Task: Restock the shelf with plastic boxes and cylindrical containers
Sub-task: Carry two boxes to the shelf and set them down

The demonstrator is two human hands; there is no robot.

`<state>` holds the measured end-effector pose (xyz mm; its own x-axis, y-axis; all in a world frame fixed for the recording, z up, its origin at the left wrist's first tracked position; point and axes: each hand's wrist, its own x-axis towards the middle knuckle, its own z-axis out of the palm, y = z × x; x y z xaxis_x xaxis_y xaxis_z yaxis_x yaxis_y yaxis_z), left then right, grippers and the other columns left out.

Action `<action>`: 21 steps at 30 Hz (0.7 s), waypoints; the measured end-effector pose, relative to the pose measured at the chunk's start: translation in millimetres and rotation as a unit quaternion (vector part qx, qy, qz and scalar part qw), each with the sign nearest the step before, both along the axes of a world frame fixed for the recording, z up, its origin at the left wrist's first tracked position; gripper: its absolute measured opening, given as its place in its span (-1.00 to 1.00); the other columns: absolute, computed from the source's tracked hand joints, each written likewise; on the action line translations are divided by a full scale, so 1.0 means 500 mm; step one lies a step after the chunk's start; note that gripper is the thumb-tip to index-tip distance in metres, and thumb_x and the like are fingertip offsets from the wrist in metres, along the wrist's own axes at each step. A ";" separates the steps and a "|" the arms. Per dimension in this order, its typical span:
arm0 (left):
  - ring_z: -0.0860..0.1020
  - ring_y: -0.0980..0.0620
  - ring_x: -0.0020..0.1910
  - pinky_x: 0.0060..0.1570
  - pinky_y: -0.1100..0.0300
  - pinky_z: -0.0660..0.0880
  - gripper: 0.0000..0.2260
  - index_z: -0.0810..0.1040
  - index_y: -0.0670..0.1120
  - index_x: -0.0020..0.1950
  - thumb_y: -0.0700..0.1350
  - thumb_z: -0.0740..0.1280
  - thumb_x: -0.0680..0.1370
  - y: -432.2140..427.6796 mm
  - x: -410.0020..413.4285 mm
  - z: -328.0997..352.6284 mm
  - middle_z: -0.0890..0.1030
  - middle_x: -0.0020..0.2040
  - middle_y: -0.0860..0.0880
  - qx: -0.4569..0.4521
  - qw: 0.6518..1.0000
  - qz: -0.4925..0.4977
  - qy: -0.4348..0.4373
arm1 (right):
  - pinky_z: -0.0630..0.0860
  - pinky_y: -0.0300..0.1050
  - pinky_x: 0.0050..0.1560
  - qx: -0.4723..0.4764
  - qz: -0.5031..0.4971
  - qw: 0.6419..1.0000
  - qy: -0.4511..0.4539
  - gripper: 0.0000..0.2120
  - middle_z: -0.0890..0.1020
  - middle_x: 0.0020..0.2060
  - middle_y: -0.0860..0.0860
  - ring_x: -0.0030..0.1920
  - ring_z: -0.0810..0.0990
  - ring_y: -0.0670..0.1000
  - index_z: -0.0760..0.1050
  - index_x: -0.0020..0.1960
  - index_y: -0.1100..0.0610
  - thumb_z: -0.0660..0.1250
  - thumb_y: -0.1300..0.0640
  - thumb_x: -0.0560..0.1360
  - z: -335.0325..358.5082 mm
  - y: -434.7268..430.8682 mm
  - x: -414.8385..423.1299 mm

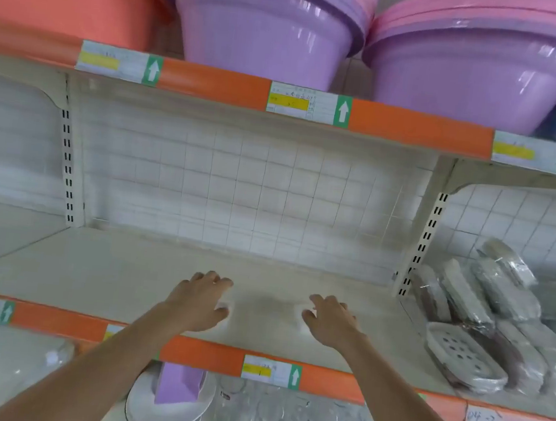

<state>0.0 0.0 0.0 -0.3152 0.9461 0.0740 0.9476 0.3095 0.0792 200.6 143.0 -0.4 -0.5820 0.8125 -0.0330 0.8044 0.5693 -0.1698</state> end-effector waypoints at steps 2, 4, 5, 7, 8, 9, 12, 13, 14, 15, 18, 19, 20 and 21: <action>0.22 -0.08 0.38 0.27 0.05 0.32 -0.49 0.13 0.02 0.47 0.02 0.21 0.55 0.013 -0.013 -0.016 0.21 0.41 -0.04 -0.041 0.999 0.000 -0.014 | 0.29 0.06 0.26 0.000 0.002 1.000 -0.019 -0.58 0.29 0.36 0.11 0.35 0.26 0.16 0.20 0.43 0.03 0.08 0.03 0.58 -0.015 0.013 -0.006; 0.16 -0.09 0.41 0.29 0.04 0.29 -0.45 0.11 0.04 0.48 -0.02 0.24 0.53 0.019 -0.025 -0.038 0.15 0.45 -0.05 -0.086 0.996 0.008 -0.021 | 0.30 0.06 0.26 -0.002 0.010 0.999 -0.045 -0.56 0.24 0.37 0.08 0.36 0.24 0.14 0.18 0.43 0.02 0.12 0.13 0.57 -0.031 0.023 -0.008; 0.14 -0.11 0.43 0.31 0.02 0.27 -0.44 0.11 0.05 0.48 -0.02 0.24 0.53 0.024 -0.028 -0.049 0.12 0.46 -0.06 -0.102 0.994 0.012 -0.025 | 0.30 0.06 0.26 -0.002 0.011 0.999 -0.053 -0.54 0.22 0.38 0.07 0.37 0.22 0.13 0.17 0.43 0.01 0.12 0.19 0.55 -0.038 0.029 -0.011; 0.08 -0.12 0.44 0.33 -0.02 0.25 -0.44 0.10 0.06 0.48 -0.03 0.24 0.53 0.032 -0.033 -0.068 0.08 0.48 -0.07 -0.114 0.993 0.020 -0.030 | 0.28 0.06 0.26 0.006 0.014 0.998 -0.061 -0.48 0.15 0.40 0.06 0.39 0.17 0.12 0.16 0.44 -0.01 0.10 0.28 0.52 -0.048 0.044 -0.015; 0.06 -0.12 0.45 0.33 -0.02 0.24 -0.44 0.08 0.06 0.49 -0.04 0.22 0.53 0.034 -0.033 -0.071 0.06 0.48 -0.06 -0.108 0.993 0.024 -0.031 | 0.27 0.06 0.25 0.011 0.015 0.998 -0.063 -0.45 0.12 0.40 0.06 0.39 0.14 0.11 0.16 0.44 -0.02 0.09 0.32 0.50 -0.049 0.049 -0.016; 0.05 -0.12 0.45 0.33 -0.01 0.25 -0.45 0.08 0.05 0.49 -0.06 0.21 0.54 0.038 -0.036 -0.076 0.06 0.48 -0.06 -0.100 0.994 0.026 -0.029 | 0.28 0.04 0.22 0.014 0.015 0.998 -0.064 -0.42 0.11 0.40 0.05 0.39 0.13 0.11 0.18 0.42 -0.02 0.08 0.36 0.47 -0.054 0.056 -0.018; 0.13 -0.14 0.39 0.28 0.05 0.29 -0.52 0.14 0.07 0.45 -0.10 0.19 0.55 0.047 -0.038 -0.079 0.13 0.45 -0.05 -0.087 0.996 0.019 0.015 | 0.34 -0.02 0.08 0.000 0.013 0.998 -0.060 -0.44 0.19 0.31 0.03 0.30 0.21 0.11 0.24 0.33 0.00 0.05 0.42 0.41 -0.071 0.066 -0.025; 0.16 -0.14 0.37 0.27 0.06 0.29 -0.53 0.15 0.08 0.44 -0.10 0.19 0.55 0.051 -0.037 -0.080 0.16 0.44 -0.04 -0.085 0.996 0.017 0.027 | 0.35 -0.03 0.05 0.001 0.011 0.998 -0.060 -0.47 0.24 0.28 0.03 0.27 0.23 0.11 0.25 0.30 0.00 0.05 0.41 0.42 -0.075 0.068 -0.029; 0.18 -0.13 0.36 0.26 0.06 0.29 -0.53 0.16 0.08 0.44 -0.10 0.19 0.55 0.054 -0.036 -0.080 0.20 0.42 -0.04 -0.082 0.996 0.016 0.033 | 0.35 -0.03 0.05 0.005 0.007 0.998 -0.064 -0.50 0.27 0.26 0.03 0.26 0.24 0.12 0.24 0.30 0.00 0.07 0.38 0.44 -0.075 0.069 -0.033; 0.19 -0.13 0.35 0.27 0.06 0.28 -0.53 0.16 0.08 0.44 -0.10 0.19 0.55 0.058 -0.036 -0.080 0.22 0.41 -0.03 -0.078 0.996 0.014 0.032 | 0.33 -0.02 0.08 0.012 0.004 0.997 -0.072 -0.53 0.28 0.27 0.03 0.27 0.23 0.13 0.24 0.32 -0.01 0.11 0.33 0.47 -0.073 0.070 -0.039; 0.22 -0.11 0.35 0.28 0.06 0.27 -0.52 0.19 0.06 0.43 -0.11 0.21 0.52 0.063 -0.029 -0.078 0.25 0.36 -0.05 -0.071 0.997 0.014 0.004 | 0.27 0.05 0.22 0.014 0.014 0.995 -0.100 -0.52 0.24 0.33 0.10 0.33 0.20 0.16 0.17 0.42 -0.04 0.21 0.06 0.53 -0.065 0.062 -0.057; 0.24 -0.10 0.34 0.28 0.06 0.27 -0.52 0.20 0.06 0.42 -0.10 0.22 0.52 0.064 -0.025 -0.078 0.26 0.35 -0.07 -0.067 0.998 0.014 -0.004 | 0.26 0.08 0.24 0.002 0.023 0.995 -0.101 -0.48 0.21 0.34 0.12 0.33 0.21 0.17 0.15 0.43 -0.04 0.23 0.02 0.52 -0.065 0.058 -0.061; 0.26 -0.10 0.32 0.27 0.07 0.28 -0.52 0.21 0.06 0.42 -0.09 0.23 0.51 0.065 -0.021 -0.078 0.27 0.33 -0.07 -0.062 0.998 0.015 -0.010 | 0.27 0.09 0.25 -0.016 0.035 0.995 -0.095 -0.46 0.19 0.34 0.14 0.33 0.22 0.19 0.14 0.44 -0.03 0.24 0.03 0.52 -0.065 0.051 -0.066; 0.27 -0.10 0.31 0.25 0.07 0.29 -0.52 0.22 0.07 0.41 -0.09 0.23 0.51 0.064 -0.016 -0.078 0.28 0.32 -0.08 -0.053 0.998 0.018 -0.013 | 0.29 0.09 0.26 -0.035 0.047 0.995 -0.083 -0.45 0.17 0.34 0.16 0.32 0.23 0.21 0.14 0.45 -0.01 0.25 0.07 0.51 -0.067 0.044 -0.070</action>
<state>-8.2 32.1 -38.8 -0.3504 0.9360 -0.0347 0.9334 0.3520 0.0694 165.8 165.2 -33.6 -0.6364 0.7477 -0.1895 0.7689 0.6343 -0.0797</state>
